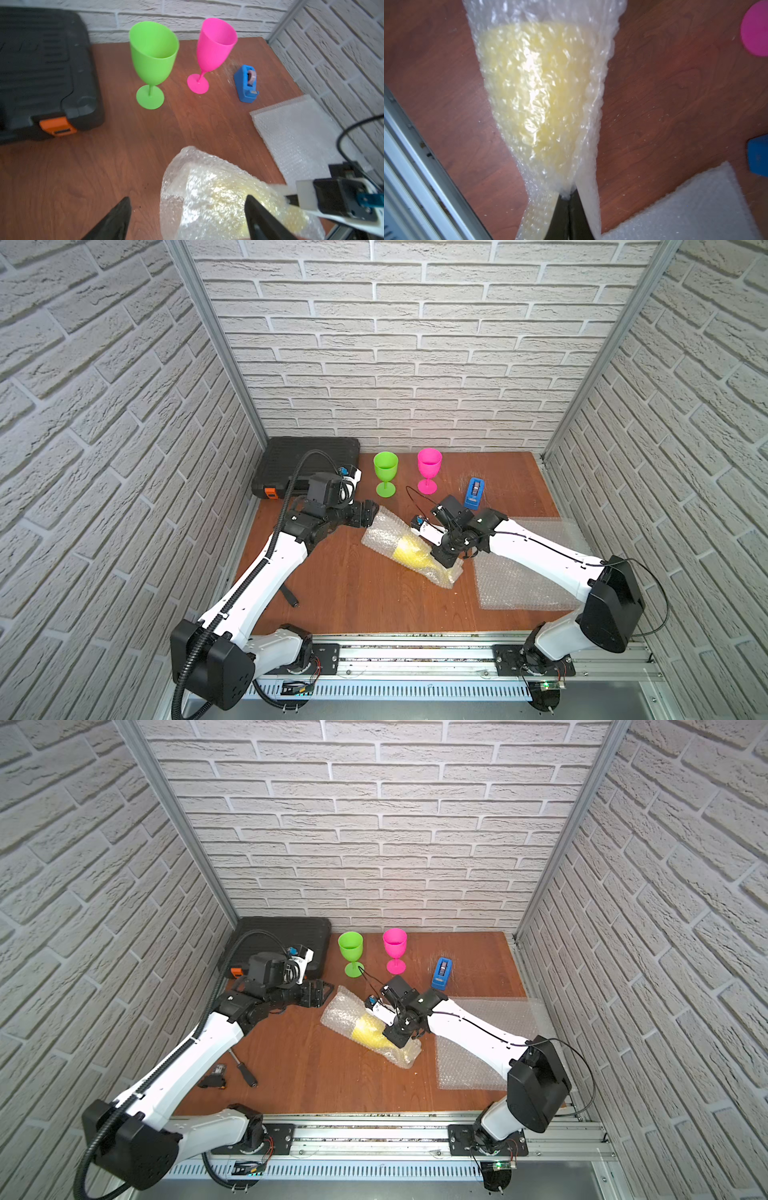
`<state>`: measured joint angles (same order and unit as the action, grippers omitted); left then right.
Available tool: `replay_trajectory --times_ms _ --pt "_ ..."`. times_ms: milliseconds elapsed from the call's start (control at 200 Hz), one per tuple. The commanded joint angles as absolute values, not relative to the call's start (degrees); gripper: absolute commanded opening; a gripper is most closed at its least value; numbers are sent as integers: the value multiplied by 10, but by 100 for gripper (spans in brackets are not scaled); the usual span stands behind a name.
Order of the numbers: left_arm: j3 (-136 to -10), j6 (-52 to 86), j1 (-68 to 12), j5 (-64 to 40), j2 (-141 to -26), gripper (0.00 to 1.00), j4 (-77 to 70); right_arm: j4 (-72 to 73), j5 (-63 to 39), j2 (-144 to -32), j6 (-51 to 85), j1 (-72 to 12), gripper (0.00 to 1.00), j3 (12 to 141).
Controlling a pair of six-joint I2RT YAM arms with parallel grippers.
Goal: Wrap wine glasses in bubble wrap
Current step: Pick up the bubble wrap from the center of the board, then place the bubble wrap at the center of the board.
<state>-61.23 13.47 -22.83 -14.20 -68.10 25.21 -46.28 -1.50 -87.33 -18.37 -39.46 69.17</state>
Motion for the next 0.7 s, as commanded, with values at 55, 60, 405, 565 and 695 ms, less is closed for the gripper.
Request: replay_trajectory --times_ms 55,60,405,565,695 --pt "-589 -104 -270 -228 -682 87 207 -420 68 -874 -392 -413 3 663" --pt "-589 -111 -271 -229 -683 87 208 -418 69 -874 -394 -413 3 661" --pt "-590 -304 -325 -257 -787 91 229 -200 97 -856 -473 -419 3 526" --pt "-547 -280 -300 -290 -778 91 168 -160 99 -833 -480 -419 3 492" --pt "-510 -256 -266 -309 -750 91 116 -145 94 -811 -488 -419 3 474"
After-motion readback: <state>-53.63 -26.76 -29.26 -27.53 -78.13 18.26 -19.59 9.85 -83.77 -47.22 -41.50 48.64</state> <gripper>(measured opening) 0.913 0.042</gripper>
